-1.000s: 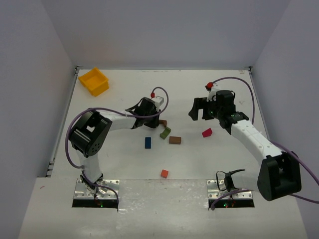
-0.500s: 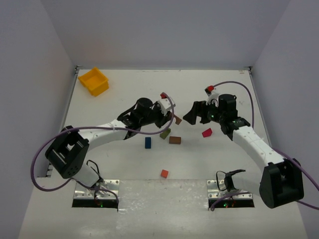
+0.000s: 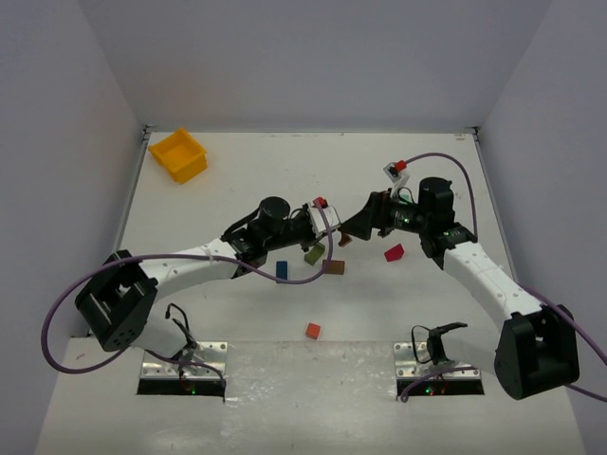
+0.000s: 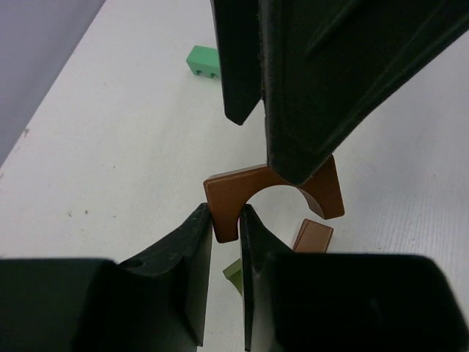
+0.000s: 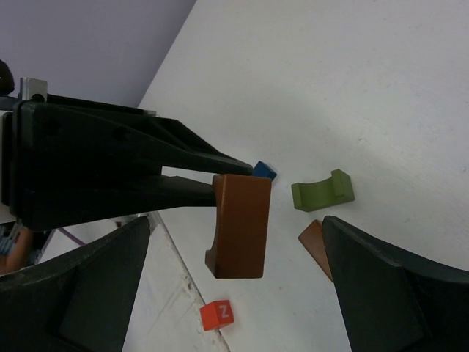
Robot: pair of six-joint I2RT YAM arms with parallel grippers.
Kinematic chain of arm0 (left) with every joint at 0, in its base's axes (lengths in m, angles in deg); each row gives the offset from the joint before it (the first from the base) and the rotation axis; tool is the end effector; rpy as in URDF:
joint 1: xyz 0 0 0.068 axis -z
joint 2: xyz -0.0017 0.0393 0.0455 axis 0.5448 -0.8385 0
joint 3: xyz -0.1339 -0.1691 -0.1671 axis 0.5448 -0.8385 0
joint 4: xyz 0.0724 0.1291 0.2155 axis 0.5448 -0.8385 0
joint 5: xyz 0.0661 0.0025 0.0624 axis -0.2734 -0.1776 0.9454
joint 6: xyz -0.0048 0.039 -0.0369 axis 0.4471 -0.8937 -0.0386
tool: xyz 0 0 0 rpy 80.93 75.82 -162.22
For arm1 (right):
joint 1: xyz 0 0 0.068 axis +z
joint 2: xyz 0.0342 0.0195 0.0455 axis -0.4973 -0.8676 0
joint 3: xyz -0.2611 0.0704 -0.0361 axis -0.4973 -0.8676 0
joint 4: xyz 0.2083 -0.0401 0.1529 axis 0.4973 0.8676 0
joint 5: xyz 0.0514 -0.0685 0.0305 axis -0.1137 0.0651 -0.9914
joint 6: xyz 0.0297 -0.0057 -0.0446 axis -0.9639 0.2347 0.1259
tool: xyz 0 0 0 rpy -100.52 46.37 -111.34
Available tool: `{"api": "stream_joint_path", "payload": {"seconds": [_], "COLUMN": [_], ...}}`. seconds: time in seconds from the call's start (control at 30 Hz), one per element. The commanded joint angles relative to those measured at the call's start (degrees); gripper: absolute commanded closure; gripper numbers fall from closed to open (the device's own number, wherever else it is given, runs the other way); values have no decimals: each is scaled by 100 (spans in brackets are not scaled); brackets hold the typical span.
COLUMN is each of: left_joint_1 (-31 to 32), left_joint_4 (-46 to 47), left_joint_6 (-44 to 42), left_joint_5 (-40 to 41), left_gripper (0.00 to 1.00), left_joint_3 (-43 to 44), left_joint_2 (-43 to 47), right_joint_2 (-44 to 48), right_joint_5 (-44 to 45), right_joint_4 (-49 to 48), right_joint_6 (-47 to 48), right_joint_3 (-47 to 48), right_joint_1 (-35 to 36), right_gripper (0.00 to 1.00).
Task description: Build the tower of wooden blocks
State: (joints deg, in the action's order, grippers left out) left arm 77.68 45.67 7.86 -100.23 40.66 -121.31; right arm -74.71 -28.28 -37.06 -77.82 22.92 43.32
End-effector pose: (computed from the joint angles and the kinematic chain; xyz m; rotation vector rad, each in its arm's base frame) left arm 0.2211 -0.2333 0.2510 1.2327 1.4031 -0.5123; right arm 0.2397 0.0832 0.2556 -0.2061 2.0522 1.2679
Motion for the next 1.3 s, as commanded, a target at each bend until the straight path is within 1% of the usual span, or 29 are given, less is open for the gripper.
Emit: {"api": "stream_joint_path", "payload": {"seconds": [0.0,0.13,0.27,0.33,0.43,0.57,0.73,0.8,0.9,0.93,1.0,1.03,1.07,1.1,1.2,1.27], "left_joint_1": [33,34,34,34,31,26,25,25,28,32,25,25,25,29,34,34], "left_joint_4": [943,1502,1740,1815,1868,1891,1891,1891,1891,1888,1867,1812,1764,1724,1740,1957], "left_joint_6": [-164,-79,-21,19,41,35,30,35,35,34,27,12,-14,1,138,308], "left_joint_5": [-22,-229,-360,-383,-479,-515,-570,-543,-535,-532,-546,-584,-596,-595,-373,98], "left_gripper": [100,100,100,100,100,100,100,100,100,94,61,34,11,0,0,0], "left_joint_3": [-289,-642,-821,-855,-858,-855,-872,-872,-881,-879,-865,-863,-863,-863,-893,-978], "left_joint_2": [388,635,783,804,793,795,790,787,783,777,770,769,763,760,770,793], "right_joint_2": [-23,-75,-207,-244,-292,-304,-280,-245,-186,-172,-123,-112,-105,-97,-76,-91], "right_joint_5": [-624,-817,-1020,-1072,-1032,-1010,-968,-891,-740,-690,-410,-298,-153,-17,665,1430], "right_joint_4": [-360,-472,-666,-731,-605,-570,-575,-553,-484,-452,-333,-264,-135,-10,434,782], "right_joint_6": [-273,-335,-494,-498,-365,-301,-220,-155,-57,-37,12,15,95,170,342,397], "right_joint_3": [51,17,35,46,105,131,143,140,140,143,157,173,226,277,451,567], "right_joint_1": [21,21,34,68,133,233,282,307,329,328,321,328,329,329,320,296], "right_gripper": [3,5,17,20,21,30,46,61,71,75,87,89,89,89,89,89]}}
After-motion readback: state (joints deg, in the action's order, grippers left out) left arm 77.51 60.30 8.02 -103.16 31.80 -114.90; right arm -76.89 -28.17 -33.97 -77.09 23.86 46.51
